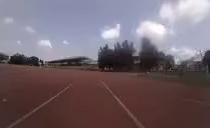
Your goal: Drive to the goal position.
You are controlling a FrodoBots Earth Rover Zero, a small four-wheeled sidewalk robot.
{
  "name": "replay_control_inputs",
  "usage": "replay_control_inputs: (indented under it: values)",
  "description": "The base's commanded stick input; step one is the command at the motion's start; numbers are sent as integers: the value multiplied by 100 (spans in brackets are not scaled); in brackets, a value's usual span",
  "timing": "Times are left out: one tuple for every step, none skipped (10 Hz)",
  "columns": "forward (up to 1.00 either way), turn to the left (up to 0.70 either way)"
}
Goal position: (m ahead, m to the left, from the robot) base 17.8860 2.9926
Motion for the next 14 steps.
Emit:
replay_control_inputs:
  values:
    - [70, 0]
    - [70, 0]
    - [70, 0]
    - [70, 0]
    - [70, 0]
    - [70, 0]
    - [70, 0]
    - [70, 0]
    - [70, -23]
    - [70, -35]
    - [70, -35]
    - [70, -35]
    - [70, -23]
    - [70, -2]
